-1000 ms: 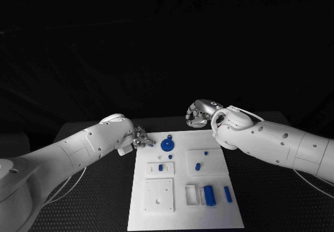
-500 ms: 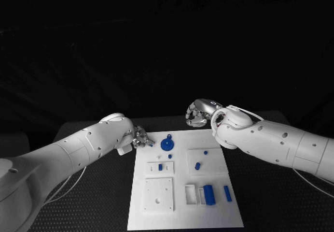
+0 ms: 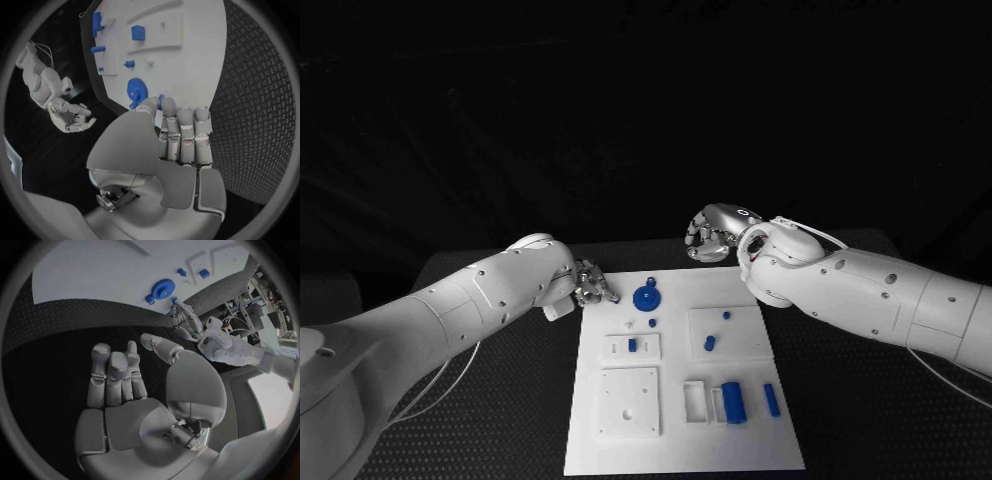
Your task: Assemble the parts on the task board
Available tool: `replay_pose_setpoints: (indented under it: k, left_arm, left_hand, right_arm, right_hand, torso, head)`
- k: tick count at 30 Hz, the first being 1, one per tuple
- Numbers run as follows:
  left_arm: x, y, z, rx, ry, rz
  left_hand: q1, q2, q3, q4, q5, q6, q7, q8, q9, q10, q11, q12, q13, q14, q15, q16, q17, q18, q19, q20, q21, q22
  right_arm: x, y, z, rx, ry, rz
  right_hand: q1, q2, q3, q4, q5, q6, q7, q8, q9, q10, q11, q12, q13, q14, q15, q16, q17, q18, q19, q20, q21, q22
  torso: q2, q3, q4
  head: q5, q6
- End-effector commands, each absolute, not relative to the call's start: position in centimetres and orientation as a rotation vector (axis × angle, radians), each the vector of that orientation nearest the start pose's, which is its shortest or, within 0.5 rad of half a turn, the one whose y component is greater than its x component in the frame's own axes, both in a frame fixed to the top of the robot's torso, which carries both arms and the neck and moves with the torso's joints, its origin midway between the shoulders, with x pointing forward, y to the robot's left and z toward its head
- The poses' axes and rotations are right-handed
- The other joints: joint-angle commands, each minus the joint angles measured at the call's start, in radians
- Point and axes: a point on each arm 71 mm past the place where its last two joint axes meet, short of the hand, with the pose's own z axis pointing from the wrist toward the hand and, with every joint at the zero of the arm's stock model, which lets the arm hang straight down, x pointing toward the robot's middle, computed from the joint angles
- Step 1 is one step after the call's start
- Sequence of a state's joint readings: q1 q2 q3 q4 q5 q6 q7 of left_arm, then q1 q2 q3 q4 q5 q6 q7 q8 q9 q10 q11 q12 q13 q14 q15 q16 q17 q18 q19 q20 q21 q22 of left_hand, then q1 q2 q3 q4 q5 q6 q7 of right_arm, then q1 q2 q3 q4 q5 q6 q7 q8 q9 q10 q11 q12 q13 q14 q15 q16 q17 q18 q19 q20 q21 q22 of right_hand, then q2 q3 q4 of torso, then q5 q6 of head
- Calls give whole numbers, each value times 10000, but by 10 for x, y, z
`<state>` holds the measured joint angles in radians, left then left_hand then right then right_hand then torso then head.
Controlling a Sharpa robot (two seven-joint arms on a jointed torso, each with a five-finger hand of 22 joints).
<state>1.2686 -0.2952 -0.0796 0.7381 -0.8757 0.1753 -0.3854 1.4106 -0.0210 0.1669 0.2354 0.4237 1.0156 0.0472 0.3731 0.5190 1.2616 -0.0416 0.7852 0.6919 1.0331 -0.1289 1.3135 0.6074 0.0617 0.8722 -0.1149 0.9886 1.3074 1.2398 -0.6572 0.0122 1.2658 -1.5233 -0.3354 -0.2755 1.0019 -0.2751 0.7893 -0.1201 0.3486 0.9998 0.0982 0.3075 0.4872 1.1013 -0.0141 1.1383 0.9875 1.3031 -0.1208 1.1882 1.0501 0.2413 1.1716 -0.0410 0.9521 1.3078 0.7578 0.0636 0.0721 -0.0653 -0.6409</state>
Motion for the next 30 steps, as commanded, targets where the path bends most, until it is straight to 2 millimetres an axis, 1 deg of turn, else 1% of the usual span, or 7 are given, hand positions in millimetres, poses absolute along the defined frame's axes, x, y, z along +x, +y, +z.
replay_pose_setpoints:
  k: [1,2,3,4,6,16,30]
  left_arm:
    - [592,147,-232,-5000,22794,-5433]
    - [592,146,-232,-5107,22764,-5493]
    - [592,146,-232,-5204,22733,-5531]
    - [592,146,-232,-5236,22724,-5548]
    - [592,146,-231,-5241,22695,-5558]
    - [586,155,-228,-5694,22532,-5964]
    - [552,169,-212,-5107,21169,-6520]
  left_hand:
    - [-1144,-108,1696,-1619,440,546,-52,464,988,306,-199,1,22,242,-161,148,49,-95,18,-1146,352,220]
    - [-2024,-44,2286,-2485,499,645,-7,505,1098,398,-257,34,54,284,-162,186,41,-107,25,-1155,453,202]
    - [-3153,179,2964,-3389,410,645,1,458,1150,357,-231,-25,42,296,-166,168,4,-132,126,-1153,521,183]
    - [-3927,218,3585,-4189,540,763,-66,485,1223,502,-221,24,66,393,-178,208,-9,-116,242,-1184,562,174]
    - [-4394,230,3915,-4572,593,809,-73,488,1277,562,-247,31,70,452,-200,224,-26,-105,343,-1206,590,173]
    - [-4714,293,4119,-4756,638,881,-96,513,1340,651,-273,74,93,530,-224,270,-26,-97,435,-1226,621,175]
    - [-4931,275,4274,-4929,759,1024,-149,555,1391,808,-321,106,96,665,-245,331,-24,-70,543,-1256,665,175]
  right_arm:
    - [548,-191,-161,-408,15858,4202]
    - [548,-190,-161,-409,15862,4202]
    - [548,-191,-161,-405,15860,4199]
    - [548,-191,-161,-403,15860,4197]
    - [548,-191,-161,-400,15859,4194]
    - [549,-194,-161,-339,15894,4145]
    - [548,-201,-161,-256,15909,4117]
  right_hand:
    - [-73,25,53,-1,45,-4,56,-24,11,-9,58,55,-15,-6,55,-51,-11,205,46,-7,-61,122]
    - [-74,25,53,0,45,-4,56,-24,11,-9,58,55,-16,-6,55,-51,-11,205,46,-7,-61,122]
    - [-74,25,53,0,45,-4,56,-24,11,-9,58,55,-16,-6,55,-51,-11,205,46,-7,-62,122]
    - [-75,24,53,0,45,-4,56,-24,11,-10,58,55,-16,-6,55,-51,-11,205,46,-7,-62,122]
    - [-77,24,52,2,44,-4,56,-24,11,-10,58,55,-16,-6,55,-51,-11,205,47,-7,-62,122]
    - [-81,24,53,6,43,-4,56,-24,13,-10,58,55,-18,-6,55,-53,-12,205,47,-6,-64,122]
    - [-88,23,52,12,40,-4,57,-24,15,-12,59,56,-21,-7,55,-56,-12,205,46,-5,-67,122]
  torso:
    - [-6,-2,3]
    - [-4,-3,4]
    - [-3,-4,4]
    - [-3,-3,4]
    - [3,-1,4]
    - [-34,1,22]
    - [-149,-38,145]
  head:
    - [1,0]
    - [3,5]
    - [10,11]
    - [11,12]
    - [22,34]
    - [61,9]
    - [70,-113]
